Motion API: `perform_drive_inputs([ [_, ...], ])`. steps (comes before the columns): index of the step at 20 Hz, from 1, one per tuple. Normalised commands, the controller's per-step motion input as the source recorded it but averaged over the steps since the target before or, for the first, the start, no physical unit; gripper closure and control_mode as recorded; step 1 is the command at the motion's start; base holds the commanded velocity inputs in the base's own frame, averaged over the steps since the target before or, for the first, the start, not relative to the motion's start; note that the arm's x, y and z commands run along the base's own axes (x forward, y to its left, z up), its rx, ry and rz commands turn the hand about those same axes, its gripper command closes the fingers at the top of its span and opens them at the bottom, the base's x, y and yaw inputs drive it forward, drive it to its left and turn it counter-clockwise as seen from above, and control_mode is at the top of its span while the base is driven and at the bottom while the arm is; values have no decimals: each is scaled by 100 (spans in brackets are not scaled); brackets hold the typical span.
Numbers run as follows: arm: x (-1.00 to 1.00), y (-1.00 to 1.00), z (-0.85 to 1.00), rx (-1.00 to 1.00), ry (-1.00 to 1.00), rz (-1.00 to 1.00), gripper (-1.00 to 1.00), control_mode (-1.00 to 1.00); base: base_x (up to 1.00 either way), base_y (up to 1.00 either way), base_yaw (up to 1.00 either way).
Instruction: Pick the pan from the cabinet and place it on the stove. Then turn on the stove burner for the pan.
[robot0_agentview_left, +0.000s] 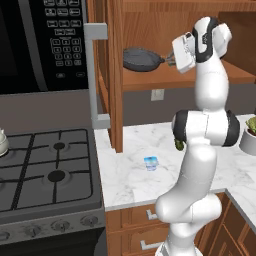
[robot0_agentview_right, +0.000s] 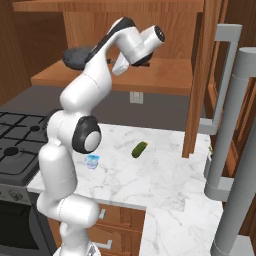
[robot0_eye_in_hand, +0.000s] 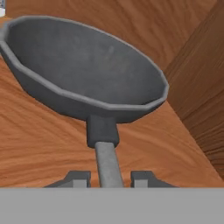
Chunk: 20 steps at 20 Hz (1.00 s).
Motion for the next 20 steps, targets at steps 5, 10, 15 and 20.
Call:
perform_drive_inputs([
  [5,-44,-2,-5,1,-37,0,100,-100,0,0,0],
  [10,-59,0,-4,0,-34,0,100,-100,0,0,0],
  [15,-73,0,-1,0,-26,-1,100,-100,0,0,0],
  [20,-78,0,-11,0,-20,0,100,-100,0,0,0],
])
